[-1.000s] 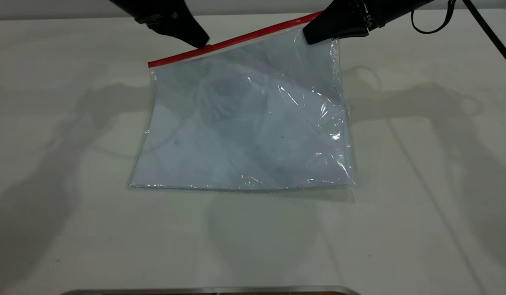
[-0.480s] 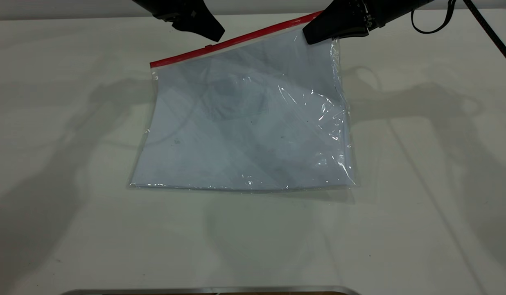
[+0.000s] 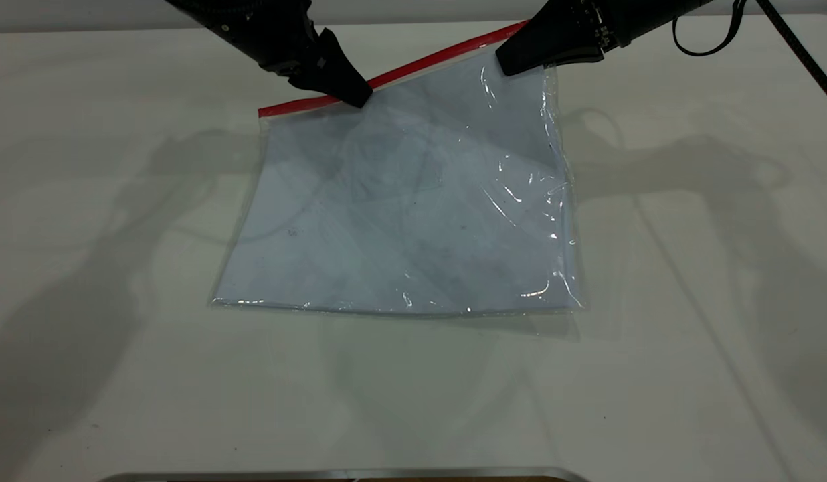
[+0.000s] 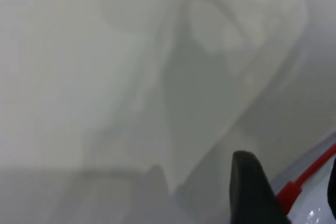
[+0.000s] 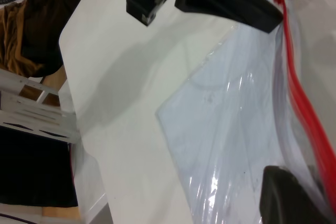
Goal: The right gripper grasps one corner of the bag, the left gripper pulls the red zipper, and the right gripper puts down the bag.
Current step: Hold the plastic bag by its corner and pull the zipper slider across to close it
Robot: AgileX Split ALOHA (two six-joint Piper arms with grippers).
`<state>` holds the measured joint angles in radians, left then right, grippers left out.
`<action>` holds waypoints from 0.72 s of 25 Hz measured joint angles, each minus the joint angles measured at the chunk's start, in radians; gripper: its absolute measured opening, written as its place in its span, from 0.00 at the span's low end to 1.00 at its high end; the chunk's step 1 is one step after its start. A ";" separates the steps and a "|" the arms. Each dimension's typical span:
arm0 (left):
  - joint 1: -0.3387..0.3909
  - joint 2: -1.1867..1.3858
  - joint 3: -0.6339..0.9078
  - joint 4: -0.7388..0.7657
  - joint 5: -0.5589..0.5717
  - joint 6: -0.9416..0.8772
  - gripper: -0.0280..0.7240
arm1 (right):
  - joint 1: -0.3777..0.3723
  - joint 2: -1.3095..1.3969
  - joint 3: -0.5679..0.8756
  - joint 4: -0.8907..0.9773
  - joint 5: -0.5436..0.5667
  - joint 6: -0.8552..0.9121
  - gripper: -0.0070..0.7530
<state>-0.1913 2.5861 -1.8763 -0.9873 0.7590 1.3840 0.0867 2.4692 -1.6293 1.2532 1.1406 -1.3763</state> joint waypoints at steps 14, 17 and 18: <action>0.000 0.040 -0.055 -0.003 0.039 -0.016 0.59 | 0.000 0.000 0.000 -0.004 0.000 0.000 0.05; 0.000 0.040 -0.055 -0.003 0.042 -0.018 0.57 | 0.000 0.000 0.000 -0.004 0.000 0.000 0.05; 0.000 0.040 -0.055 -0.003 0.042 -0.018 0.55 | 0.000 0.000 0.000 -0.004 0.000 0.000 0.05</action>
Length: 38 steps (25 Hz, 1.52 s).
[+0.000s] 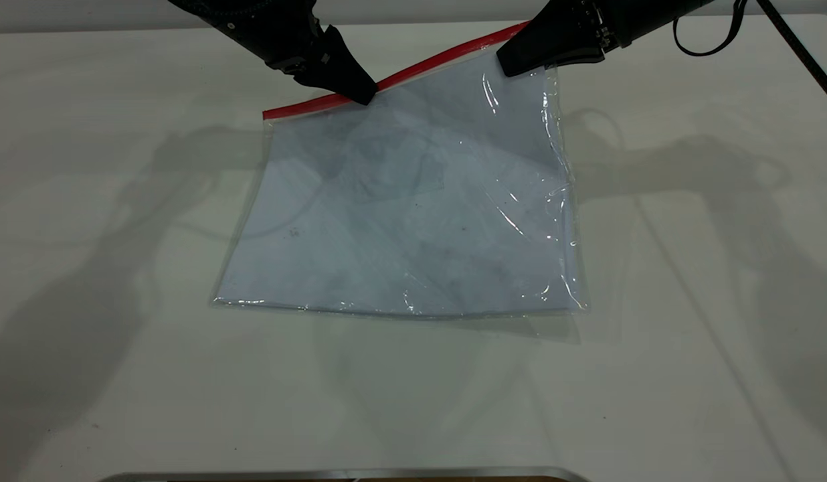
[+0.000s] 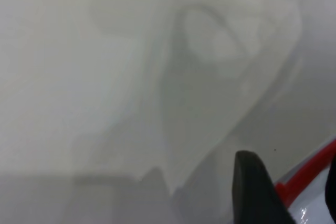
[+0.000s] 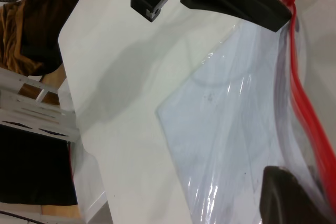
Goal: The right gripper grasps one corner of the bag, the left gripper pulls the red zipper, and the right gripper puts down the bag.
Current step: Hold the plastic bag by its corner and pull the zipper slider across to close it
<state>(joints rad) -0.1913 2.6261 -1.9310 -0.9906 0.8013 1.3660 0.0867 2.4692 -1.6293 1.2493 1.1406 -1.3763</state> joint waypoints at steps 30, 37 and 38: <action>0.039 0.000 -0.002 0.080 0.001 0.020 0.17 | 0.002 0.000 0.000 0.030 -0.007 -0.002 0.05; 0.078 0.000 -0.002 0.104 0.003 0.019 0.17 | 0.003 0.000 0.000 0.068 -0.008 -0.023 0.05; 0.081 0.000 -0.002 0.115 0.003 0.018 0.17 | 0.003 0.000 0.000 0.069 -0.008 -0.023 0.05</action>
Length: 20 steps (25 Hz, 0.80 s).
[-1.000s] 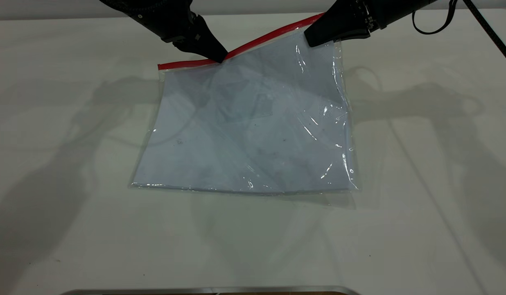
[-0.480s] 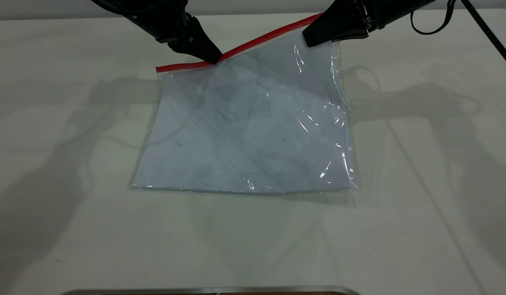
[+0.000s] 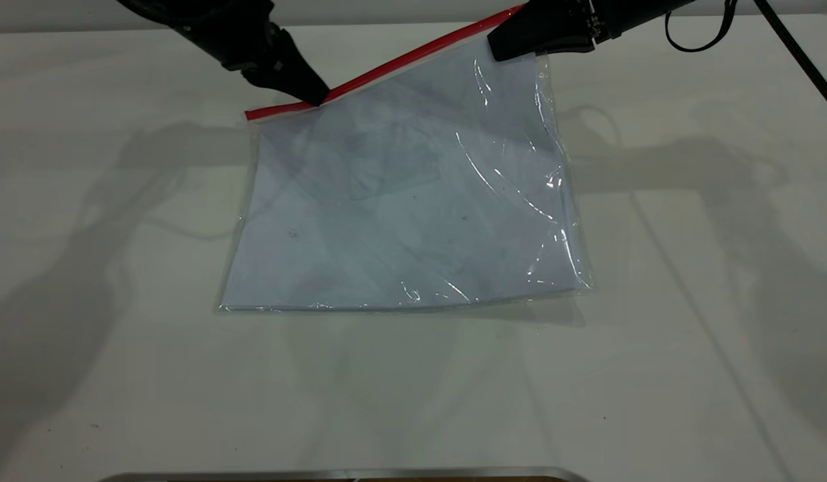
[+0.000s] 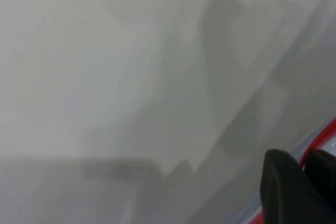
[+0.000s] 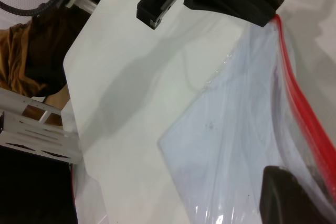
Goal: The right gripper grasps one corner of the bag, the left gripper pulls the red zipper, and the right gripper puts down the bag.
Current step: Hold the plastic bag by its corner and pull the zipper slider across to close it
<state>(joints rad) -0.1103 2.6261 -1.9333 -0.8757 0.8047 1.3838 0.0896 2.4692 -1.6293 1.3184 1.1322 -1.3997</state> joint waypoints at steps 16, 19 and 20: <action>0.071 0.000 0.000 0.213 -0.020 -0.101 0.17 | 0.000 0.000 0.000 0.006 0.004 -0.007 0.05; 0.078 0.000 0.000 0.212 -0.018 -0.103 0.17 | 0.000 0.000 0.000 0.009 0.004 -0.008 0.05; 0.078 0.000 0.000 0.212 -0.018 -0.104 0.17 | 0.000 0.000 0.000 0.009 0.005 -0.014 0.05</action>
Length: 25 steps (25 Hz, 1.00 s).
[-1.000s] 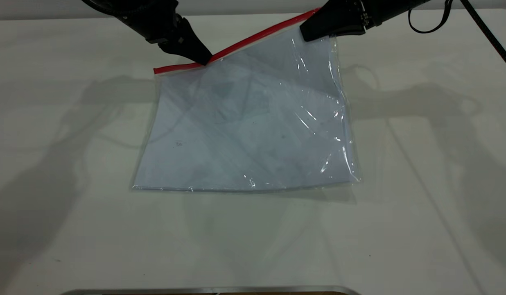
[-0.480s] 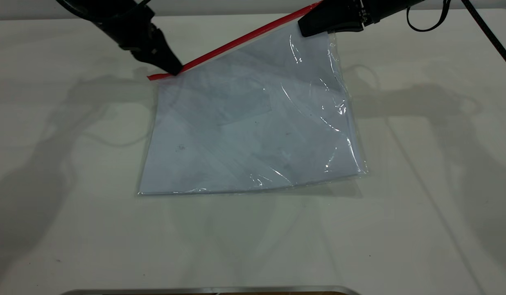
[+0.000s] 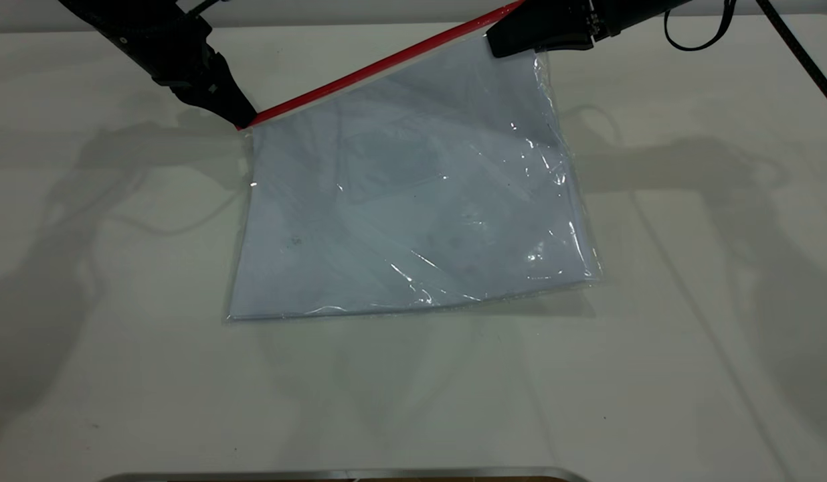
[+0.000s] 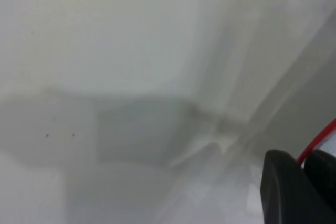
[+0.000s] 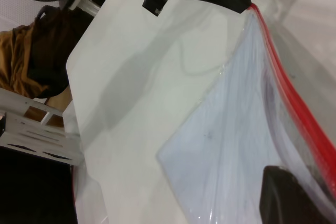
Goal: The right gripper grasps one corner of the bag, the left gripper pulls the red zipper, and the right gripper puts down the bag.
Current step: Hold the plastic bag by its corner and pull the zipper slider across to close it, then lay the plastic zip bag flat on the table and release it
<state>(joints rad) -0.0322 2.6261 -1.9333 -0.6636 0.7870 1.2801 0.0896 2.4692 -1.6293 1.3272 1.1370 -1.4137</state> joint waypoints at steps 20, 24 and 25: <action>-0.032 -0.400 0.000 -0.236 0.130 -0.107 0.58 | 0.027 -0.024 0.000 -0.776 -0.627 0.573 0.61; -0.060 -0.518 0.000 -0.234 0.180 -0.160 0.58 | 0.027 -0.122 0.001 -1.112 -0.485 0.939 0.61; -0.062 -0.551 0.000 -0.234 0.189 -0.187 0.58 | 0.027 -0.157 0.001 -1.156 -0.422 1.011 0.60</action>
<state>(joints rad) -0.0939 2.0756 -1.9333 -0.8981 0.9759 1.0930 0.1166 2.3126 -1.6284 0.1715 0.7148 -0.4022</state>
